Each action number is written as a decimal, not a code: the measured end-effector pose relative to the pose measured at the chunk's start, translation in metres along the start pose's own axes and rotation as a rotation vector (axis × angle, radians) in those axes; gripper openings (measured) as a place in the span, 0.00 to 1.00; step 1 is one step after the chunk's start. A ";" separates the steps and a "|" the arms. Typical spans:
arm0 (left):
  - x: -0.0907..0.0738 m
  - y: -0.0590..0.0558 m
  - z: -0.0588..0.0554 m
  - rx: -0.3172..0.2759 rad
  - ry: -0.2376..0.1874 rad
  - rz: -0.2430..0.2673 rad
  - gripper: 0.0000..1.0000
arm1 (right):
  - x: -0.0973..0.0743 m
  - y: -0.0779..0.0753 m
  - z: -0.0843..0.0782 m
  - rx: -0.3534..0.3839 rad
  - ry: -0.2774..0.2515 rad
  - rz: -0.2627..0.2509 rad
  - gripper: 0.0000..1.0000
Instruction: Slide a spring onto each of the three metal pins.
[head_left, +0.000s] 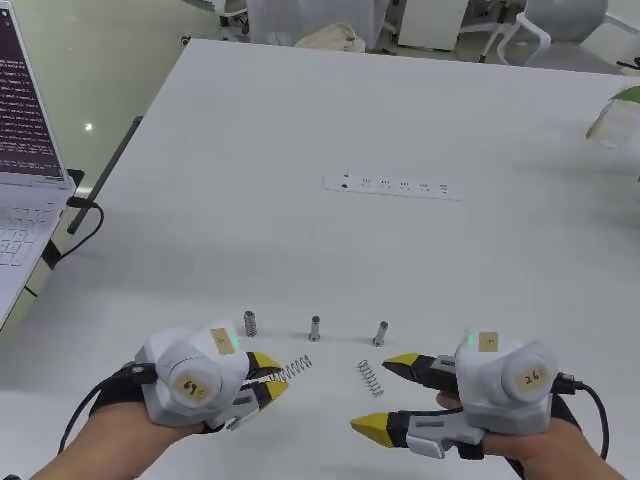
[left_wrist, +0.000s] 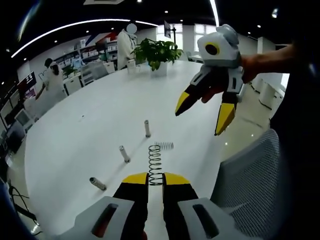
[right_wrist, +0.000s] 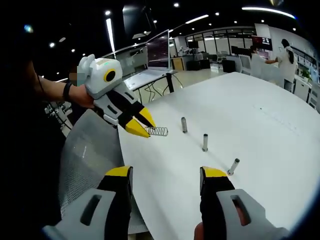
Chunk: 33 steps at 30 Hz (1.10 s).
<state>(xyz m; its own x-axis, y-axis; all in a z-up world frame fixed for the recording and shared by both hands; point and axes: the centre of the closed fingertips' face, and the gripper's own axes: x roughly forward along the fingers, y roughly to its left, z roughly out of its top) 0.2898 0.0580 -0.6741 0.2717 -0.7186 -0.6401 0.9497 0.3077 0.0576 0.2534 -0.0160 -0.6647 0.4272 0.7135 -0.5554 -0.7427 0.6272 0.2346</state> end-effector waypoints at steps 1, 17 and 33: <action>0.000 -0.001 0.002 0.004 -0.002 -0.002 0.02 | 0.000 0.000 0.000 0.000 -0.001 0.003 0.52; 0.011 -0.035 0.025 0.083 -0.025 -0.086 0.02 | 0.002 0.003 0.005 -0.024 -0.001 0.043 0.44; 0.013 -0.056 0.032 0.155 -0.033 -0.156 0.03 | 0.009 0.019 0.011 -0.082 -0.001 0.122 0.24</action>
<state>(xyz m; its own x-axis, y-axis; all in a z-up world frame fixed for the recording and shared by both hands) 0.2452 0.0115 -0.6609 0.1219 -0.7710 -0.6250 0.9925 0.0934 0.0784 0.2492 0.0058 -0.6568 0.3312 0.7834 -0.5260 -0.8287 0.5080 0.2348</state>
